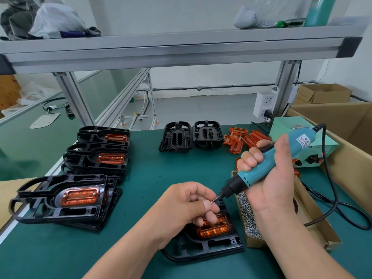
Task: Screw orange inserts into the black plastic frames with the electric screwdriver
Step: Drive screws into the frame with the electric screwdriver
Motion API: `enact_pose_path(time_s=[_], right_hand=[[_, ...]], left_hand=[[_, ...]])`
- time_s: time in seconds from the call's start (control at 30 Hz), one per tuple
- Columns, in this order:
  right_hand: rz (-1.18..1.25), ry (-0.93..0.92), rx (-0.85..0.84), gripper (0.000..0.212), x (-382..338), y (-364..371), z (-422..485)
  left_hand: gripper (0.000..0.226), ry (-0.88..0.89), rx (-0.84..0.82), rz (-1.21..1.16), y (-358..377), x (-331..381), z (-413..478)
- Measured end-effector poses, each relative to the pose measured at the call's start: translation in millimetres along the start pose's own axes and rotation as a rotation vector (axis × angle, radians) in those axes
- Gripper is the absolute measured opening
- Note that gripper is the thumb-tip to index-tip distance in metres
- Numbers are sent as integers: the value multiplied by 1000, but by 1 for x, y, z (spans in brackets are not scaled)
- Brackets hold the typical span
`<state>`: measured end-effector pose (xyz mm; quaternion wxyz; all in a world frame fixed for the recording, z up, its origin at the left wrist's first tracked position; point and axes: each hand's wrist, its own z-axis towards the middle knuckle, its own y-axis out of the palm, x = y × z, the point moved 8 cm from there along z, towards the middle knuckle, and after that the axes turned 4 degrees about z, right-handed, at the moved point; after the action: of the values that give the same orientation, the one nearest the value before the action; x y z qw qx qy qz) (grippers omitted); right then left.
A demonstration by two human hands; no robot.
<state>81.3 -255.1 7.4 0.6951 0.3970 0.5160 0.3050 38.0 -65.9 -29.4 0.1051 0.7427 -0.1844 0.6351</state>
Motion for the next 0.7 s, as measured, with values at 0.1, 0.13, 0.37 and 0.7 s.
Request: enact_pose_path(time_s=[0.1, 0.13, 0.37, 0.7], right_hand=[[-11, -3, -14, 42, 0, 0, 1], [-10, 0, -9, 42, 1, 0, 1], [18, 27, 10, 41, 6, -4, 4], [50, 36, 79, 44, 7, -12, 5]], left_hand=[[14, 15, 20, 26, -1, 2, 0], [14, 21, 29, 40, -2, 3, -1], [17, 50, 37, 106, -4, 6, -2], [19, 67, 6, 205, 0, 3, -2]])
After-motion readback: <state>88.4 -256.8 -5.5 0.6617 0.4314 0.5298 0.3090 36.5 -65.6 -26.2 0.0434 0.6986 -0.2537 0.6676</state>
